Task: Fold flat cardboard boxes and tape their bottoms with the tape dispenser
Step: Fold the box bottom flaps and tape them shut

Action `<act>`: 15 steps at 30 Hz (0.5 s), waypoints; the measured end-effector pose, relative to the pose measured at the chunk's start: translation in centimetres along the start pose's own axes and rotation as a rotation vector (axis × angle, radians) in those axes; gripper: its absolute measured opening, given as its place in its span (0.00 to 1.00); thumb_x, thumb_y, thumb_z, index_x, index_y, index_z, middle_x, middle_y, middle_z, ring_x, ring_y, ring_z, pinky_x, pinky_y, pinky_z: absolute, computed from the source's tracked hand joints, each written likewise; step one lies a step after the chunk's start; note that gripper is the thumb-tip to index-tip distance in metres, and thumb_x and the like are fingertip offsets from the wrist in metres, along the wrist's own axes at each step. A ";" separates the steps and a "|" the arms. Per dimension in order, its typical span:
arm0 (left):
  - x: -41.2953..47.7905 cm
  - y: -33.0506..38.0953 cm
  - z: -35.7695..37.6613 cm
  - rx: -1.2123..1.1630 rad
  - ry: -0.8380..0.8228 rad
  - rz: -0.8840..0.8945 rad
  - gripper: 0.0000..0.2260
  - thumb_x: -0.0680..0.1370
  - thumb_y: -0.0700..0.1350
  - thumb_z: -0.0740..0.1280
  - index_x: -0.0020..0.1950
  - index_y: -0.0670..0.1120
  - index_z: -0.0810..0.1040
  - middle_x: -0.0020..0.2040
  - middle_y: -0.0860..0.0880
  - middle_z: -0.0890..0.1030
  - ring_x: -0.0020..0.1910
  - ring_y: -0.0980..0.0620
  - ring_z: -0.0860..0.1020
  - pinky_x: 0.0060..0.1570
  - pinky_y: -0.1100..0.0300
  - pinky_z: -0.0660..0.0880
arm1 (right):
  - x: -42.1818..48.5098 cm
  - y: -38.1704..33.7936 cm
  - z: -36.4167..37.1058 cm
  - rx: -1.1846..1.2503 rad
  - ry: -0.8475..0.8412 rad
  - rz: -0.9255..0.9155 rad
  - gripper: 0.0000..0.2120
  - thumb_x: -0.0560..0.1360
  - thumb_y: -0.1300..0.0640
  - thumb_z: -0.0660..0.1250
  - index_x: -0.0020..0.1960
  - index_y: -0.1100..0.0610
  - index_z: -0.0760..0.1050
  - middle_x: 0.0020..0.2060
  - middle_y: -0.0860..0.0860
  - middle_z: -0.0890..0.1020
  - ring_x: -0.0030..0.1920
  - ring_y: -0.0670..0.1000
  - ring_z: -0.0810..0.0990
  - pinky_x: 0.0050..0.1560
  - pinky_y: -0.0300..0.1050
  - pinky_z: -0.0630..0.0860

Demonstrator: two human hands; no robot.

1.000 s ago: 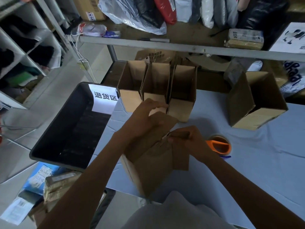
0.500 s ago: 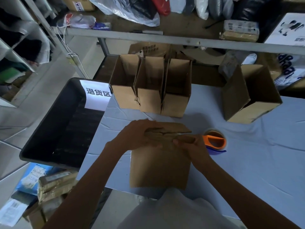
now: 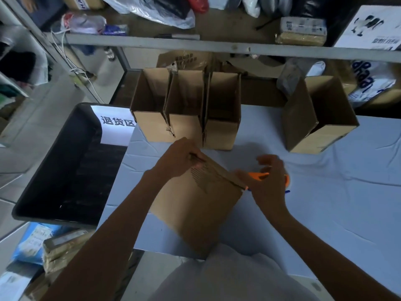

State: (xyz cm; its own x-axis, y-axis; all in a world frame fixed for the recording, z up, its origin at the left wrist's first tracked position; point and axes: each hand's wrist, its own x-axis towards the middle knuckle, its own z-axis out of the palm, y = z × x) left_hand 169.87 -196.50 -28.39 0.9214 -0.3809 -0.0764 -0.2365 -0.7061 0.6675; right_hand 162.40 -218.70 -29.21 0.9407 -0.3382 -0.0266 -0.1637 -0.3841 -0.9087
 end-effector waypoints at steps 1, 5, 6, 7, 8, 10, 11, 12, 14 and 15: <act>0.6 0.1 0.0 0.015 -0.036 0.009 0.07 0.70 0.38 0.74 0.47 0.44 0.85 0.40 0.52 0.80 0.40 0.59 0.75 0.41 0.77 0.67 | 0.4 -0.4 0.3 -0.040 -0.157 -0.070 0.19 0.64 0.53 0.79 0.50 0.55 0.75 0.42 0.48 0.78 0.40 0.46 0.77 0.38 0.36 0.74; 2.7 0.7 0.8 0.042 -0.151 0.064 0.06 0.68 0.38 0.76 0.44 0.42 0.85 0.44 0.46 0.82 0.42 0.55 0.78 0.44 0.67 0.73 | 2.0 0.0 4.5 -0.293 -0.443 -0.213 0.11 0.70 0.48 0.73 0.41 0.56 0.80 0.35 0.49 0.81 0.37 0.47 0.78 0.43 0.43 0.75; 3.1 0.7 0.8 0.035 -0.162 0.051 0.06 0.67 0.38 0.76 0.42 0.41 0.85 0.43 0.46 0.82 0.40 0.59 0.77 0.43 0.70 0.71 | 2.5 0.4 5.3 -0.311 -0.417 -0.233 0.11 0.71 0.48 0.72 0.39 0.56 0.80 0.35 0.49 0.81 0.36 0.47 0.78 0.43 0.45 0.75; 3.5 0.5 0.9 0.015 -0.162 0.041 0.06 0.66 0.38 0.77 0.41 0.41 0.85 0.42 0.48 0.82 0.38 0.61 0.76 0.42 0.73 0.70 | 3.0 0.7 5.8 -0.324 -0.400 -0.241 0.11 0.72 0.49 0.70 0.39 0.56 0.80 0.34 0.49 0.81 0.36 0.47 0.77 0.43 0.45 0.75; 3.8 0.3 1.0 0.000 -0.152 0.030 0.06 0.66 0.38 0.77 0.41 0.42 0.85 0.41 0.49 0.82 0.37 0.62 0.76 0.41 0.75 0.69 | 3.3 1.1 6.1 -0.342 -0.385 -0.251 0.10 0.73 0.50 0.69 0.39 0.56 0.80 0.35 0.50 0.81 0.36 0.48 0.77 0.44 0.45 0.74; 4.2 0.2 1.9 0.005 -0.124 0.052 0.05 0.66 0.39 0.77 0.40 0.43 0.85 0.40 0.50 0.84 0.38 0.59 0.78 0.43 0.71 0.71 | 3.4 2.0 6.3 -0.370 -0.320 -0.262 0.09 0.75 0.54 0.67 0.40 0.58 0.80 0.36 0.53 0.82 0.38 0.50 0.78 0.44 0.46 0.73; 4.5 -0.1 2.7 0.008 -0.095 0.068 0.05 0.66 0.39 0.77 0.41 0.44 0.85 0.40 0.49 0.84 0.39 0.55 0.79 0.45 0.67 0.73 | 3.2 2.4 6.3 -0.358 -0.276 -0.260 0.08 0.75 0.56 0.67 0.40 0.58 0.80 0.36 0.53 0.81 0.38 0.51 0.78 0.44 0.47 0.73; 4.6 -0.2 3.3 -0.007 -0.068 0.058 0.04 0.67 0.38 0.76 0.41 0.43 0.85 0.41 0.47 0.84 0.39 0.54 0.79 0.45 0.67 0.74 | 2.9 2.8 6.4 -0.337 -0.239 -0.252 0.07 0.74 0.58 0.67 0.39 0.59 0.79 0.36 0.54 0.81 0.38 0.52 0.77 0.43 0.47 0.72; 4.7 -0.7 4.4 -0.053 -0.054 -0.002 0.03 0.69 0.34 0.74 0.42 0.39 0.84 0.41 0.45 0.82 0.39 0.57 0.76 0.43 0.72 0.72 | 2.4 3.6 6.7 -0.302 -0.204 -0.208 0.05 0.73 0.61 0.67 0.39 0.59 0.78 0.35 0.53 0.80 0.37 0.51 0.76 0.42 0.46 0.72; 4.6 -0.9 4.9 -0.058 -0.053 0.017 0.03 0.69 0.34 0.73 0.41 0.38 0.84 0.41 0.46 0.82 0.39 0.58 0.75 0.43 0.72 0.72 | 2.1 4.0 6.8 -0.295 -0.206 -0.175 0.05 0.73 0.61 0.67 0.39 0.59 0.78 0.36 0.53 0.81 0.37 0.49 0.75 0.42 0.46 0.72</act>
State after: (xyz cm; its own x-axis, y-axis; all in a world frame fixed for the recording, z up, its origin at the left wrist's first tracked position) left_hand 172.80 -200.55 -33.00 0.8995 -0.4246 -0.1033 -0.2319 -0.6641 0.7107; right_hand 165.74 -215.08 -35.75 0.9969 -0.0777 0.0080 -0.0455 -0.6610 -0.7490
